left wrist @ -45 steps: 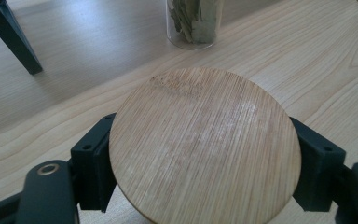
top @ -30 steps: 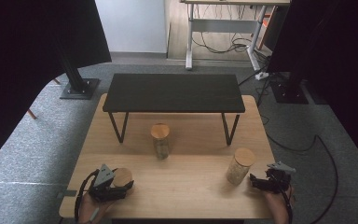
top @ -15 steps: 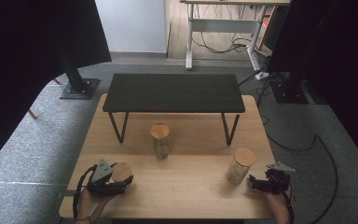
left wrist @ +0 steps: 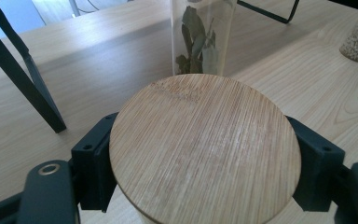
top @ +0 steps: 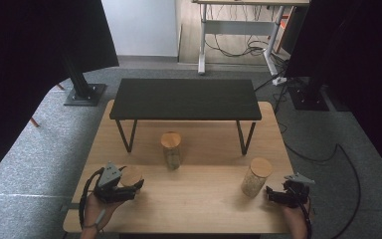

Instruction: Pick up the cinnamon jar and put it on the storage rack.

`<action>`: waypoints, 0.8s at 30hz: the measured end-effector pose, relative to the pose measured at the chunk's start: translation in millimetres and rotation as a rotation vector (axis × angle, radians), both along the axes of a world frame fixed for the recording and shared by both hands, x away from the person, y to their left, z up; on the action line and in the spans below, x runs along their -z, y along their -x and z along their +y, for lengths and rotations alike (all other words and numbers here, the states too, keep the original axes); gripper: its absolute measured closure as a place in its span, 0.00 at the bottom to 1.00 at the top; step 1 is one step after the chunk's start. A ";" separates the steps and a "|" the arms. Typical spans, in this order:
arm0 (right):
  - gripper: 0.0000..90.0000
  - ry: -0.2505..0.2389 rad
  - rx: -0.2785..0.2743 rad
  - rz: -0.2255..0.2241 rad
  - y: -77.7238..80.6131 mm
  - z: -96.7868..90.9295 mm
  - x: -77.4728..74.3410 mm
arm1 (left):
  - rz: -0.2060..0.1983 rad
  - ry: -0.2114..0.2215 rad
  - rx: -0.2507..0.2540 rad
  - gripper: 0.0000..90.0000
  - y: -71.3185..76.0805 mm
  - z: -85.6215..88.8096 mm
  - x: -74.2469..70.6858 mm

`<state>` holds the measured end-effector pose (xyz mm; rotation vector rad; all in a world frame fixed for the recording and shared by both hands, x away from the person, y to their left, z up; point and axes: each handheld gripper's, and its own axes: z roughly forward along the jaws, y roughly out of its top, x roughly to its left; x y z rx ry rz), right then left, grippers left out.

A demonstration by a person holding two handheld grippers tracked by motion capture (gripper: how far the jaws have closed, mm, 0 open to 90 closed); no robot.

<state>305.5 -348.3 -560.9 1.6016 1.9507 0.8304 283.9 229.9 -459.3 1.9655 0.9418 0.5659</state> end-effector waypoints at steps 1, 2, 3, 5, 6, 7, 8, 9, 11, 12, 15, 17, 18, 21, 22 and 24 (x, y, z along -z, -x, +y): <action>0.01 0.000 0.000 0.000 0.0 0.0 0.0 | 0.001 0.004 -0.001 0.26 -1.1 0.4 -1.2; 0.01 0.000 0.001 0.000 0.1 0.1 0.0 | 0.002 0.009 -0.002 0.26 -2.2 0.9 -2.4; 0.01 -0.001 0.002 0.000 0.2 0.2 0.0 | 0.002 0.014 -0.004 0.26 -3.2 1.4 -3.8; 0.01 -0.001 0.003 0.000 0.3 0.3 0.0 | 0.004 0.021 -0.004 0.26 -5.4 2.3 -6.6; 0.01 -0.001 0.003 0.000 0.3 0.3 0.0 | 0.004 0.023 -0.004 0.26 -6.5 2.7 -8.1; 0.01 -0.001 0.003 0.000 0.3 0.3 0.0 | 0.004 0.023 -0.005 0.26 -7.7 3.1 -10.1; 0.01 0.000 0.003 -0.001 0.3 0.2 0.1 | 0.003 0.024 -0.006 0.26 -8.6 3.2 -11.2; 0.01 0.000 0.003 -0.001 0.3 0.3 0.1 | 0.002 0.022 -0.006 0.26 -9.5 3.3 -12.8; 0.01 0.000 0.006 -0.001 0.4 0.4 0.1 | -0.001 0.021 -0.005 0.26 -11.4 3.1 -16.4; 0.01 0.000 0.007 -0.001 0.5 0.5 0.1 | -0.004 0.018 -0.004 0.26 -12.6 2.9 -19.1; 0.01 0.000 0.011 -0.001 0.7 0.7 0.1 | -0.009 0.015 -0.001 0.26 -15.1 2.0 -25.1; 0.01 0.000 0.013 -0.001 0.8 0.9 0.1 | -0.013 0.011 0.003 0.26 -16.8 1.2 -29.5; 0.01 0.000 0.013 0.000 0.8 0.9 0.1 | -0.017 0.011 0.004 0.26 -17.8 0.8 -31.5; 0.01 0.000 0.015 0.000 1.0 1.0 0.0 | -0.024 0.013 0.007 0.26 -20.8 0.1 -37.6; 0.01 0.000 0.015 0.000 1.0 1.1 0.0 | -0.023 0.017 0.008 0.26 -21.8 -0.3 -39.5; 0.01 -0.001 0.016 0.000 1.2 1.3 0.0 | -0.026 0.018 0.013 0.26 -24.5 -0.8 -43.7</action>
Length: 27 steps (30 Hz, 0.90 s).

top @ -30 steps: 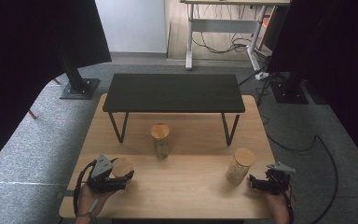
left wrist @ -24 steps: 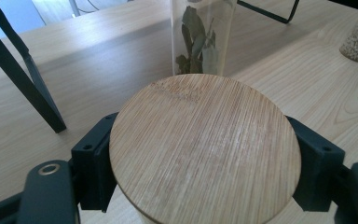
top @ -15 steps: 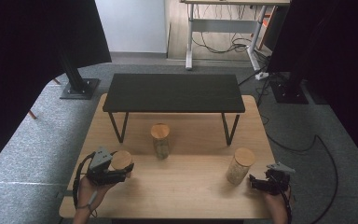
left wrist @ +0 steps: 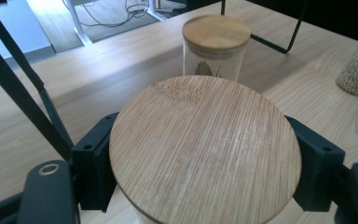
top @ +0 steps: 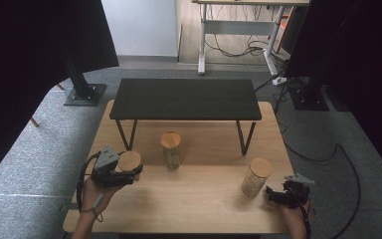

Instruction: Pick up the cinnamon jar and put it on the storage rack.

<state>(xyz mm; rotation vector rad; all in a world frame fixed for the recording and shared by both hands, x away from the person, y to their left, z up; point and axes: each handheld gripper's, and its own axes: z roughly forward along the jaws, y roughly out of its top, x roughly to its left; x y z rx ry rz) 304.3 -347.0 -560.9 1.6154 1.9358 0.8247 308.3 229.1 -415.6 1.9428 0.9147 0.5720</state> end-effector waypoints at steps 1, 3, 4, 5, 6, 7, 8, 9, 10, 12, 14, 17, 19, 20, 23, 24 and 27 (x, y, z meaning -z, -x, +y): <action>0.01 0.000 0.000 0.000 0.1 0.1 0.0 | -0.001 0.002 0.002 0.26 -1.5 -0.7 -2.5; 0.01 0.000 -0.001 0.000 0.1 0.2 0.0 | -0.004 0.001 0.004 0.26 -3.5 -1.7 -6.1; 0.01 0.000 -0.001 0.000 0.2 0.2 0.0 | -0.005 -0.002 0.007 0.26 -4.7 -2.4 -8.2; 0.01 0.000 -0.001 0.000 0.2 0.3 0.0 | -0.006 -0.003 0.008 0.26 -5.8 -3.3 -10.0; 0.01 0.000 -0.002 0.000 0.2 0.3 0.0 | -0.009 -0.007 0.010 0.26 -7.2 -4.4 -12.4; 0.01 0.000 -0.002 0.000 0.3 0.3 0.0 | -0.012 -0.010 0.011 0.26 -8.1 -4.8 -13.8; 0.01 0.000 -0.002 0.000 0.3 0.3 0.0 | -0.014 -0.012 0.013 0.26 -9.2 -5.5 -15.6; 0.01 0.000 -0.002 0.000 0.3 0.3 0.0 | -0.015 -0.011 0.015 0.26 -10.5 -6.2 -17.3; 0.01 0.000 -0.002 0.000 0.3 0.3 0.0 | -0.015 -0.011 0.017 0.26 -11.7 -6.7 -18.9; 0.01 0.000 -0.002 0.000 0.3 0.3 0.0 | -0.016 -0.011 0.020 0.26 -14.8 -7.7 -22.3; 0.01 0.000 -0.002 0.000 0.3 0.3 0.0 | -0.016 -0.013 0.020 0.26 -17.3 -8.3 -24.8; 0.01 0.000 -0.004 0.000 0.3 0.3 0.0 | -0.017 -0.017 0.023 0.26 -21.3 -9.1 -28.6; 0.01 0.000 -0.004 0.000 0.3 0.3 0.0 | -0.017 -0.023 0.025 0.26 -24.1 -10.2 -31.2; 0.01 0.000 -0.004 0.000 0.3 0.3 0.0 | -0.018 -0.026 0.026 0.26 -25.7 -10.7 -32.6; 0.01 -0.001 -0.003 0.000 0.3 0.4 0.0 | -0.019 -0.026 0.026 0.26 -29.6 -11.5 -35.8; 0.01 -0.002 -0.002 0.001 0.3 0.5 -0.1 | -0.019 -0.022 0.026 0.26 -31.6 -11.8 -37.2; 0.01 -0.002 -0.003 0.001 0.3 0.5 -0.1 | -0.021 -0.020 0.029 0.26 -36.3 -12.9 -41.1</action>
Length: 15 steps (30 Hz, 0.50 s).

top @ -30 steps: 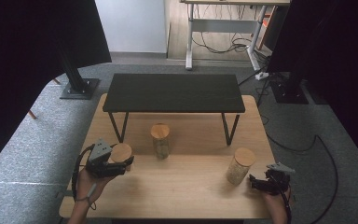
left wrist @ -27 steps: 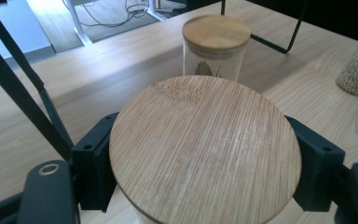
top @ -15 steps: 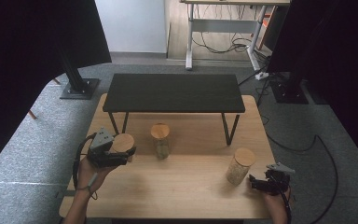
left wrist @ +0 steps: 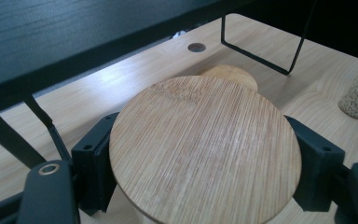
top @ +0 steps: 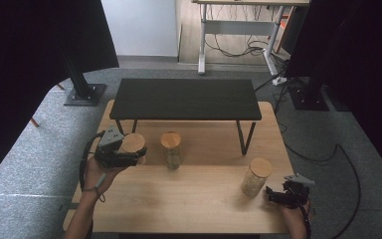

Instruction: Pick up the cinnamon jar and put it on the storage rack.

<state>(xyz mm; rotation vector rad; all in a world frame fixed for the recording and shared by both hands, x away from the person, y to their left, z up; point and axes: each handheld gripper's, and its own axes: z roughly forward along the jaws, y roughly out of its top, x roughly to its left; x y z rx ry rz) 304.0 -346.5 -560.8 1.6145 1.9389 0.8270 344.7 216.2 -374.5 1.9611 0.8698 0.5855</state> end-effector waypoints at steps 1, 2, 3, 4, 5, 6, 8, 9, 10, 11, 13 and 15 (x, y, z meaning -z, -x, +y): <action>0.01 0.000 0.000 0.000 0.0 0.0 0.0 | -0.001 0.000 0.001 0.26 -1.3 -0.4 -1.0; 0.01 0.000 0.000 0.000 0.0 0.0 0.0 | -0.002 -0.001 0.001 0.26 -3.2 -1.2 -2.7; 0.01 0.000 0.000 0.000 0.0 0.0 0.0 | -0.003 -0.001 0.000 0.26 -4.3 -1.7 -3.7; 0.01 -0.001 0.001 0.000 0.0 0.1 0.0 | -0.005 -0.003 -0.001 0.26 -6.4 -2.6 -5.8; 0.01 -0.001 0.001 0.000 0.0 0.1 0.0 | -0.005 -0.003 -0.001 0.26 -6.4 -2.6 -5.8; 0.01 0.000 0.000 0.000 0.0 0.0 0.0 | -0.011 -0.003 0.000 0.26 -8.5 -3.6 -8.2; 0.01 0.000 -0.001 0.000 0.0 0.1 0.0 | -0.013 0.000 0.002 0.26 -10.4 -4.5 -10.4; 0.01 0.000 -0.002 0.000 0.0 0.1 0.0 | -0.014 0.003 0.004 0.26 -11.7 -5.2 -11.7; 0.01 0.000 -0.002 0.000 0.0 0.1 0.0 | -0.015 0.004 0.006 0.26 -12.8 -5.9 -12.7; 0.01 -0.001 -0.002 0.000 0.0 0.1 0.0 | -0.014 0.001 0.007 0.26 -13.5 -6.3 -13.6; 0.01 0.000 -0.002 0.000 0.0 0.1 0.0 | -0.018 -0.006 0.008 0.26 -15.8 -8.0 -16.2; 0.01 -0.001 -0.002 -0.001 0.0 0.1 0.1 | -0.021 -0.009 0.008 0.26 -17.2 -8.9 -17.8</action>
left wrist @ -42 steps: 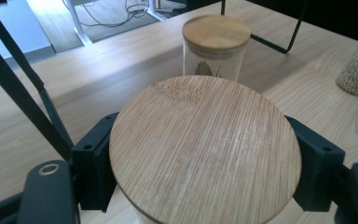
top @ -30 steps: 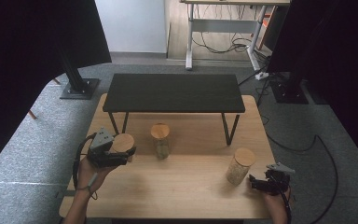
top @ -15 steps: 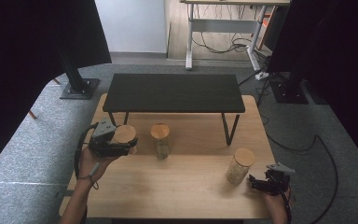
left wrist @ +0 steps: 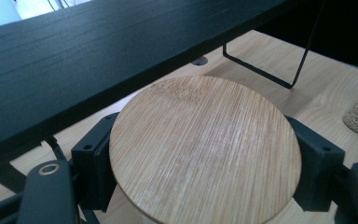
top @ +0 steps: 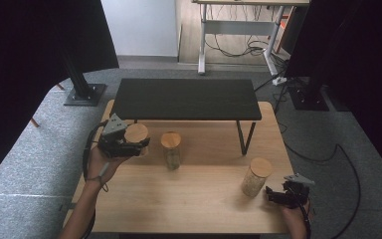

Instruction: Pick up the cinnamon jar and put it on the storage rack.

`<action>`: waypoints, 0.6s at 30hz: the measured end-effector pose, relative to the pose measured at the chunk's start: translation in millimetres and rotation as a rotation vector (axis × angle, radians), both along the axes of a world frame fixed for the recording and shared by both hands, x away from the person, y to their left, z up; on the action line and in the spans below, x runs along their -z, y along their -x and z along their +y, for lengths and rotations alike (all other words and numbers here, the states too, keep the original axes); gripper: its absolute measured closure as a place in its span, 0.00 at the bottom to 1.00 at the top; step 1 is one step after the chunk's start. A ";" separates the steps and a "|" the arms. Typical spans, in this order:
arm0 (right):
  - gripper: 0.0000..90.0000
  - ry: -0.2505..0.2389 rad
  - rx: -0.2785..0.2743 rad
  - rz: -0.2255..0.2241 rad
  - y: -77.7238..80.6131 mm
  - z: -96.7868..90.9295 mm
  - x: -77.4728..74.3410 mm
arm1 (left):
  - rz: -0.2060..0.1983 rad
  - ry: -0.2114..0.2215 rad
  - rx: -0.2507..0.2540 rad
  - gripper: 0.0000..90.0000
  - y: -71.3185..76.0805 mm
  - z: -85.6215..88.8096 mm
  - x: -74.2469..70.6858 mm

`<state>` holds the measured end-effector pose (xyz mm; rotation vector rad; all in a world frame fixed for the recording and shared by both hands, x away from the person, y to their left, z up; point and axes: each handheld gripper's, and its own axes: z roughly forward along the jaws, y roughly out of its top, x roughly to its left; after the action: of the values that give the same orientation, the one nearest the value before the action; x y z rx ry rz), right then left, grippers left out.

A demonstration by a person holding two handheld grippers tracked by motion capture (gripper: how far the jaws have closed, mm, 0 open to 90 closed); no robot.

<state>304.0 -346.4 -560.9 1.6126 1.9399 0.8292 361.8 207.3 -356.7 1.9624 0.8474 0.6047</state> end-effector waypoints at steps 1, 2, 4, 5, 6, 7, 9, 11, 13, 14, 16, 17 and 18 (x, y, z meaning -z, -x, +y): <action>0.01 0.001 -0.001 0.002 0.1 -0.1 -0.2 | -0.004 -0.002 0.002 0.26 -1.7 -1.1 -2.4; 0.01 0.000 -0.001 0.001 0.0 -0.1 -0.1 | -0.006 -0.003 0.004 0.26 -3.2 -1.8 -4.1; 0.01 0.000 -0.001 0.001 0.0 0.0 -0.1 | -0.009 -0.005 0.004 0.26 -5.5 -2.3 -6.7; 0.01 0.000 -0.002 0.001 0.1 0.0 -0.1 | -0.009 -0.006 0.003 0.26 -7.2 -2.5 -8.6; 0.01 0.000 -0.002 0.001 0.1 0.0 -0.1 | -0.009 -0.006 0.003 0.26 -7.2 -2.5 -8.6; 0.01 0.000 -0.002 0.001 0.1 0.0 -0.1 | -0.009 -0.002 0.001 0.26 -8.6 -2.6 -9.9; 0.01 0.000 -0.002 0.001 0.1 0.0 -0.1 | -0.007 0.009 0.003 0.26 -11.6 -2.4 -12.8; 0.01 0.000 -0.002 0.001 0.1 0.0 -0.1 | -0.007 0.015 0.003 0.26 -14.3 -2.4 -15.4; 0.01 0.000 -0.002 0.001 0.1 0.0 -0.1 | -0.010 0.017 0.001 0.26 -16.8 -2.7 -18.0; 0.01 0.000 -0.002 0.001 0.1 0.0 -0.1 | -0.013 0.019 0.000 0.26 -18.0 -2.9 -19.2; 0.01 0.000 -0.002 0.001 0.1 0.0 -0.1 | -0.015 0.020 -0.001 0.26 -20.3 -3.3 -21.6; 0.01 0.000 -0.002 0.001 0.1 0.0 -0.1 | -0.016 0.019 -0.001 0.26 -21.3 -3.5 -22.7; 0.01 0.000 -0.002 0.001 0.1 0.0 -0.1 | -0.017 0.021 -0.001 0.26 -22.5 -4.1 -23.8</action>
<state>303.9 -346.4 -560.8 1.6114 1.9432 0.8291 384.3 203.2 -332.9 1.9350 0.8413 0.6105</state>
